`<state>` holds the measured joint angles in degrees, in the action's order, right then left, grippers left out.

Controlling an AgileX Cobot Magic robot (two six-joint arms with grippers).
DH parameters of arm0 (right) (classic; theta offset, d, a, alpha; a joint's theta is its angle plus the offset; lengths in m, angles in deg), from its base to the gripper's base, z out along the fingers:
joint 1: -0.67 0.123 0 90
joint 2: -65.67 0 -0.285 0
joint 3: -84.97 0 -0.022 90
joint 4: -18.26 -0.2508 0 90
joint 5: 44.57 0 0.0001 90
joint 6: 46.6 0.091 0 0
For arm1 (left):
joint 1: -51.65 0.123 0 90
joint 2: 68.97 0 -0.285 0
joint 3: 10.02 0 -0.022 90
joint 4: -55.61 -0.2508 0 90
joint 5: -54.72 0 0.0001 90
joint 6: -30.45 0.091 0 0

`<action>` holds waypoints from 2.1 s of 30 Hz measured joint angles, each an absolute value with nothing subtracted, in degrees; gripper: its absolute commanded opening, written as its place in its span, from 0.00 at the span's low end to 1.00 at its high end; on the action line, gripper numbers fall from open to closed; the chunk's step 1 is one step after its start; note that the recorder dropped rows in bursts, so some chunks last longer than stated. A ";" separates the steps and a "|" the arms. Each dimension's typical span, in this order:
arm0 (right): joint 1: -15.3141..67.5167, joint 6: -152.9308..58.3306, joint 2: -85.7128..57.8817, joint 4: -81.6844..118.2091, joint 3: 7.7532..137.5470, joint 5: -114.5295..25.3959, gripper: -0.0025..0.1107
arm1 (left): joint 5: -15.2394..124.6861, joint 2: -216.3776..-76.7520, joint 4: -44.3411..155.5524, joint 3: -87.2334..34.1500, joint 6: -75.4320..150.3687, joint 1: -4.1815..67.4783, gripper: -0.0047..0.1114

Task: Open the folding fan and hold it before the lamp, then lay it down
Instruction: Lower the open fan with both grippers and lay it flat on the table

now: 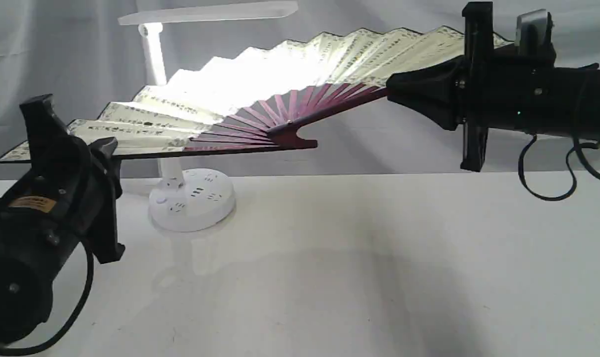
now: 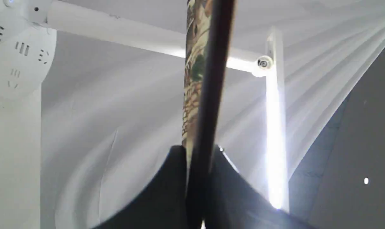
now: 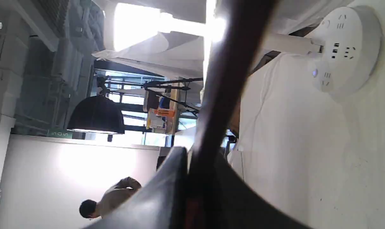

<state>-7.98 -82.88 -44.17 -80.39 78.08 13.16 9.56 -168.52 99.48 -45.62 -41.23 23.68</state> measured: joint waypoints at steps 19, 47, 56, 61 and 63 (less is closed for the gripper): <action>-13.21 -89.26 -50.36 -83.34 63.37 14.89 0.02 | 12.93 -178.25 94.66 -46.56 -42.96 21.73 0.04; -29.60 -94.97 -50.36 -82.61 56.04 12.15 0.02 | 6.65 -202.23 95.68 -27.31 -50.15 10.68 0.04; -29.60 -95.72 -52.65 -82.39 55.94 9.70 0.02 | 6.79 -204.76 94.94 -26.16 -50.40 10.55 0.04; -29.60 -96.23 -57.61 -83.07 55.94 11.17 0.02 | 8.26 -204.89 95.74 -26.16 -48.25 10.46 0.11; -29.60 -97.15 -58.90 -83.18 55.94 11.30 0.02 | 8.27 -204.89 96.18 -26.16 -46.87 10.46 0.17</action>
<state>-29.60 -97.15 -58.90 -83.18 55.94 11.30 8.27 -204.89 96.18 -26.16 -46.87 10.46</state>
